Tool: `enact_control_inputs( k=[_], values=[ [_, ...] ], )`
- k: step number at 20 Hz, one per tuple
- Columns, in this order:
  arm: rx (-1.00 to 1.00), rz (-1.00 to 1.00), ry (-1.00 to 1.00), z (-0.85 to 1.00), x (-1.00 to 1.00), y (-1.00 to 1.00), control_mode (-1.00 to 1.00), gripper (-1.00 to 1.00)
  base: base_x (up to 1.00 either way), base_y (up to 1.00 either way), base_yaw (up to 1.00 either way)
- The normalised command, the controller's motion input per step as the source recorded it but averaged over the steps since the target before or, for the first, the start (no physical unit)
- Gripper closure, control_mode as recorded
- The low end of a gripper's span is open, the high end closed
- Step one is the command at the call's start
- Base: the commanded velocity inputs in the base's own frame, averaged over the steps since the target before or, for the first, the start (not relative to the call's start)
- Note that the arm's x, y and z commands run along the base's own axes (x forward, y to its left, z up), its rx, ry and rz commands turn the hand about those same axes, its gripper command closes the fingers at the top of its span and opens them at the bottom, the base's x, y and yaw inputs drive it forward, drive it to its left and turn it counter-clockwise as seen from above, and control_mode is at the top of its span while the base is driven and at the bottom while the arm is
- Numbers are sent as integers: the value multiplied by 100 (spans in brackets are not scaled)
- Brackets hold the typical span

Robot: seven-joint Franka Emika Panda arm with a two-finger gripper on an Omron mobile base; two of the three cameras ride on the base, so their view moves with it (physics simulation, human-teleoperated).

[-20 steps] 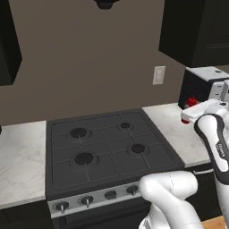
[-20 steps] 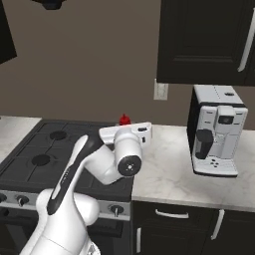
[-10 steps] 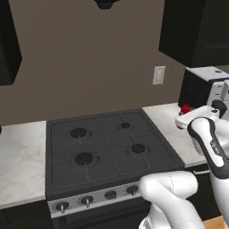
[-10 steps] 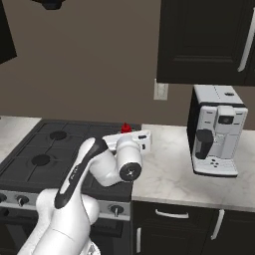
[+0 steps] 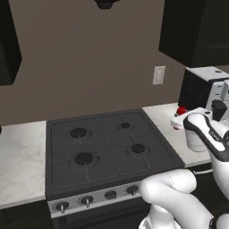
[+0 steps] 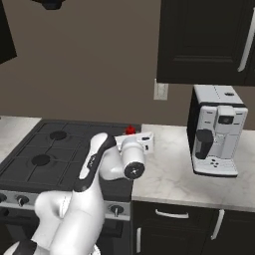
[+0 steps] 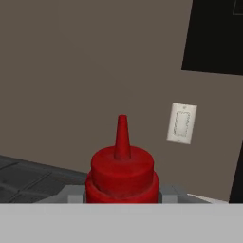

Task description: Collect the turmeric, ketchup, and shaker from the cabinet and place them next to the stove.

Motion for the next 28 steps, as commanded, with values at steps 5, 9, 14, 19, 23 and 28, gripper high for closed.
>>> enact_control_inputs(
  k=[5, 9, 14, 19, 23, 28],
  values=[
    [0, 1, 0, -20, 35, -23, -100, 100, 0, 0, 0],
    [0, 1, 0, -19, 32, -12, -100, 100, 0, 0, 0],
    [0, 1, 0, -25, 31, -1, -100, 100, 0, 0, 0],
    [0, 2, 0, -25, 30, -3, -100, 100, 0, 0, 0],
    [0, 2, 0, -20, 35, -23, -100, 100, 0, 0, 0],
    [0, 1, 0, -21, 32, -22, -100, 100, 0, 0, 0]
  ],
)
